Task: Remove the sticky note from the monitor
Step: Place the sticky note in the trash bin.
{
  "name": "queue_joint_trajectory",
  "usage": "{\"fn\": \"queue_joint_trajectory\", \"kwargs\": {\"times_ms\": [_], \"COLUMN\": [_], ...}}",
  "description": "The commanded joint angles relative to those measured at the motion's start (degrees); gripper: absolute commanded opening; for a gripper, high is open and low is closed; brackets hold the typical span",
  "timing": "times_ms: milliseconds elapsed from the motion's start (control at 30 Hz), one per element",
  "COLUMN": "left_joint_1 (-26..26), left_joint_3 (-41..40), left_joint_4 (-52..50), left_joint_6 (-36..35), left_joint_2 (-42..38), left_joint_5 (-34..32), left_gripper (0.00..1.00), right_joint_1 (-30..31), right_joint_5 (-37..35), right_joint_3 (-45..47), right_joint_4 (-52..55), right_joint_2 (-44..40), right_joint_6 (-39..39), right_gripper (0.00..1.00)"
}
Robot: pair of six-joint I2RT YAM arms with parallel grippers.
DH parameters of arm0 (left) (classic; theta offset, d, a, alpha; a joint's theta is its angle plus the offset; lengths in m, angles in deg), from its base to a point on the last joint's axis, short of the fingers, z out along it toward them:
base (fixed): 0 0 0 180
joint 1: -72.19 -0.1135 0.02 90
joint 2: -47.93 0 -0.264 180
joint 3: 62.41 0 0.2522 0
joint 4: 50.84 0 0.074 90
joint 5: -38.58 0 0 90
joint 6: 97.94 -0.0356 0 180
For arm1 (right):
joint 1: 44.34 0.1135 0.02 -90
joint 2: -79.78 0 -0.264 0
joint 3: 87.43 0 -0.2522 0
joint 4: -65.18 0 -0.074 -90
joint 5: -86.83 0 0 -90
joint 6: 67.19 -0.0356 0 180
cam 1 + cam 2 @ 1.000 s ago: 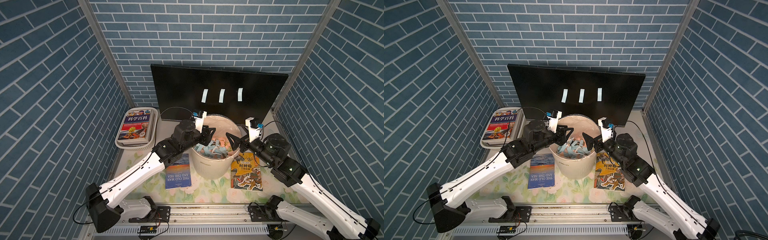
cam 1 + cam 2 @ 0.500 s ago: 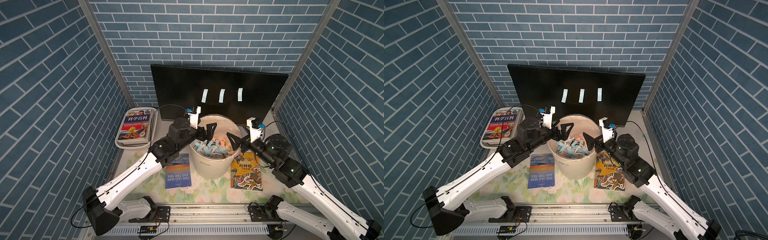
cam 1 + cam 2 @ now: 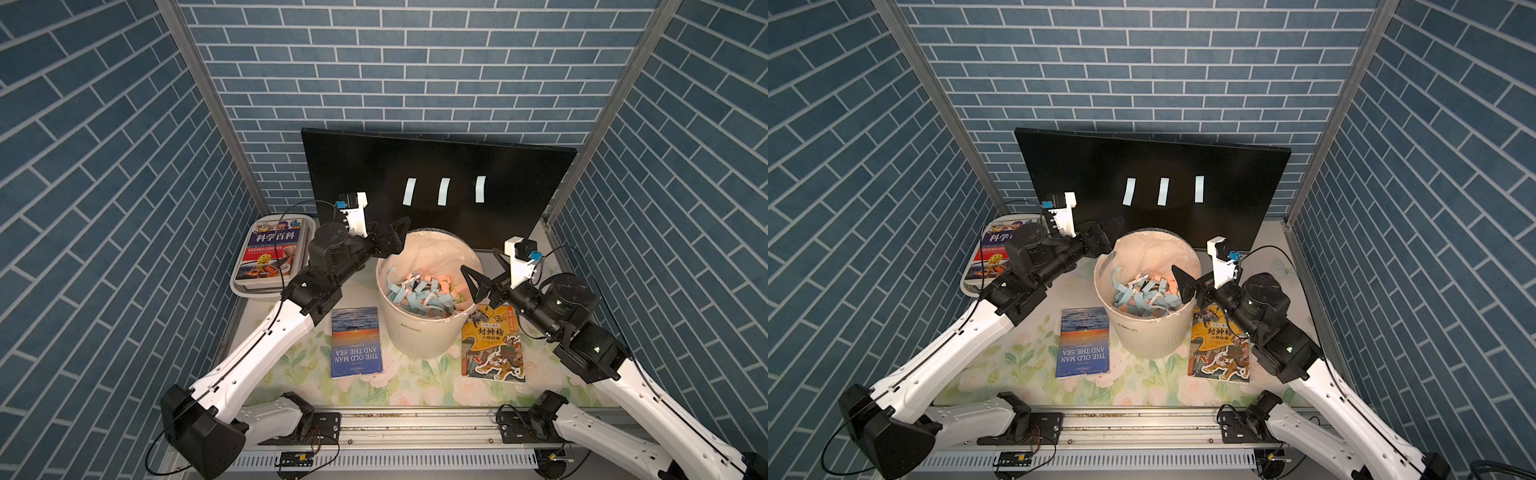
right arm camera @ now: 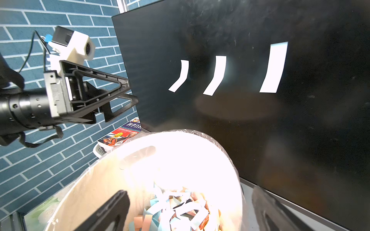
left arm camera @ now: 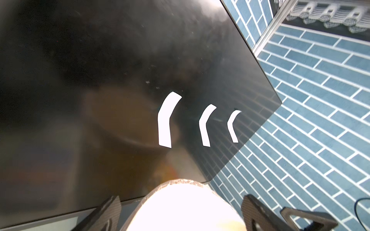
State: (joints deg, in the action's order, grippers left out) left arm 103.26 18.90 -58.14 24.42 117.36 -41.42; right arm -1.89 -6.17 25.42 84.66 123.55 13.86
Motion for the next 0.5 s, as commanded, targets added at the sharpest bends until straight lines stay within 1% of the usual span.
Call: {"fn": "queue_joint_trajectory", "kwargs": {"times_ms": [0, 233, 467], "left_joint_1": [-2.2, -6.3, -7.7], "left_joint_3": [-0.8, -0.7, -0.5], "left_joint_4": [5.8, 12.3, 15.5], "left_joint_6": [5.0, 10.8, 13.1], "left_joint_2": [1.2, 4.9, 6.4], "left_joint_5": [4.7, 11.0, 12.2], "left_gripper": [1.0, 1.0, 1.0], "right_joint_1": [-0.1, -0.1, -0.1], "right_joint_5": [-1.5, -3.1, -3.3], "right_joint_3": [0.4, 1.8, 2.5], "right_joint_4": [2.0, 2.0, 1.2], "right_joint_2": [-1.8, -3.3, -3.3], "right_joint_6": [1.1, 1.8, 2.0], "right_gripper": [1.0, 1.0, 1.0]}}
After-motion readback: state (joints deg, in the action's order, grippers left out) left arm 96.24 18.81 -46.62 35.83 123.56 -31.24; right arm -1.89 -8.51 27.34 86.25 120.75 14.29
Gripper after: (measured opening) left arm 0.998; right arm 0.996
